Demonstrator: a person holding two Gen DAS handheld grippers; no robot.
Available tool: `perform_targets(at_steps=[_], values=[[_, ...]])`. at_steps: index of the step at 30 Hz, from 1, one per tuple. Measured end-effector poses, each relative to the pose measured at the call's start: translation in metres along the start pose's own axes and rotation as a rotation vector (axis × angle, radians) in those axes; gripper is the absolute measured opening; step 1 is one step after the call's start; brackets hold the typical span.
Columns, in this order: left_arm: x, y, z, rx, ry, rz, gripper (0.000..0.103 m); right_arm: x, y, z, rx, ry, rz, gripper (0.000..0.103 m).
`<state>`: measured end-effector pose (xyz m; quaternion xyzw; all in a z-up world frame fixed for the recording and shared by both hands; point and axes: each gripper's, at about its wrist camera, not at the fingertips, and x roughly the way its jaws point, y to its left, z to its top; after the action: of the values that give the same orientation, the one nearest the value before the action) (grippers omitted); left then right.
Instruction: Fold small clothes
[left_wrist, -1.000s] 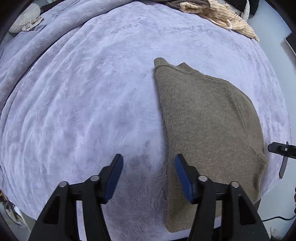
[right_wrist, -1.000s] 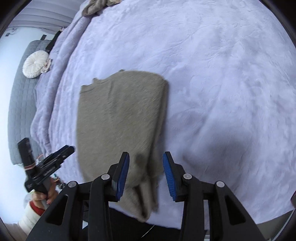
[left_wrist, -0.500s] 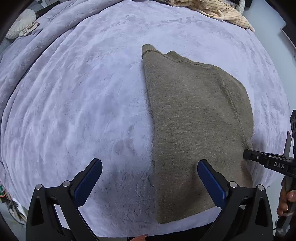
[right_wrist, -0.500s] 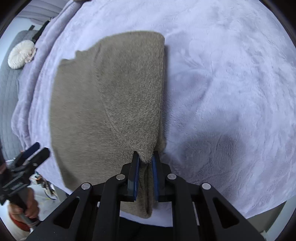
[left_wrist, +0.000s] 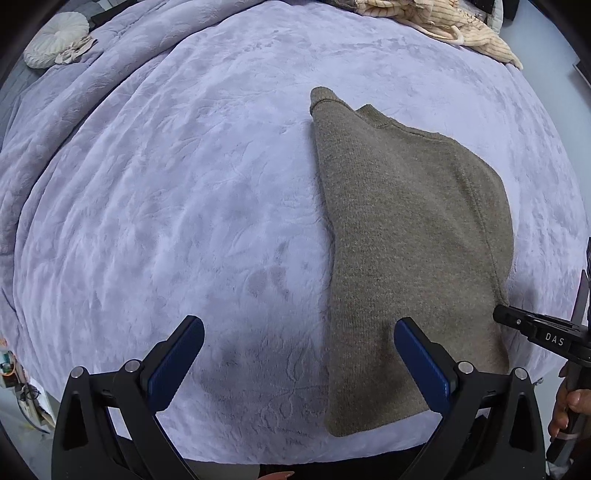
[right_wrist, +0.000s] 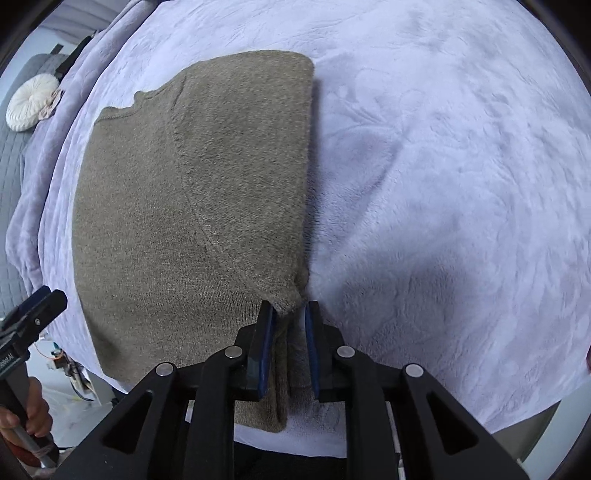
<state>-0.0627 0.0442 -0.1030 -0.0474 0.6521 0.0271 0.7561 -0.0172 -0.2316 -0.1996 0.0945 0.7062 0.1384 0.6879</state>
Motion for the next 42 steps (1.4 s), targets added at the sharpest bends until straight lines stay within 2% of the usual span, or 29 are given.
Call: perform_targets(at_steps=[7, 10, 15, 17, 22, 24, 27, 29, 31, 34, 42], values=[[-0.005, -0.001, -0.002, -0.018, 0.001, -0.002, 0.103, -0.009, 0.007, -0.002, -0.010, 0.004, -0.031, 0.017], [-0.004, 0.000, -0.003, -0.031, 0.014, -0.011, 0.103, -0.020, 0.002, -0.007, 0.021, 0.005, -0.080, 0.017], [-0.004, -0.003, -0.002, -0.014, 0.021, -0.012, 0.103, -0.053, -0.014, -0.006, 0.122, -0.079, 0.003, 0.031], [-0.005, -0.006, 0.000, -0.007, 0.032, -0.016, 0.103, -0.063, -0.011, -0.003, 0.113, -0.090, -0.001, 0.037], [-0.010, -0.013, 0.008, 0.017, 0.046, -0.012, 0.103, -0.079, 0.015, 0.008, 0.064, -0.094, -0.013, 0.041], [-0.015, -0.015, 0.011, 0.026, 0.041, -0.011, 0.103, -0.080, 0.027, 0.012, 0.039, -0.092, -0.010, 0.048], [-0.023, -0.018, 0.015, 0.036, 0.025, -0.001, 0.103, -0.083, 0.049, 0.012, -0.030, -0.098, -0.039, 0.060], [-0.027, -0.020, 0.018, 0.042, 0.018, 0.008, 0.103, -0.083, 0.066, 0.012, -0.077, -0.106, -0.064, 0.076], [-0.031, -0.022, 0.020, 0.043, 0.010, 0.008, 0.103, -0.083, 0.072, 0.013, -0.098, -0.115, -0.078, 0.084], [-0.034, -0.024, 0.022, 0.043, 0.009, 0.013, 0.103, -0.083, 0.078, 0.012, -0.103, -0.114, -0.113, 0.088], [-0.035, -0.028, 0.021, 0.048, 0.009, 0.028, 0.103, -0.077, 0.078, 0.013, -0.065, -0.085, -0.144, 0.089]])
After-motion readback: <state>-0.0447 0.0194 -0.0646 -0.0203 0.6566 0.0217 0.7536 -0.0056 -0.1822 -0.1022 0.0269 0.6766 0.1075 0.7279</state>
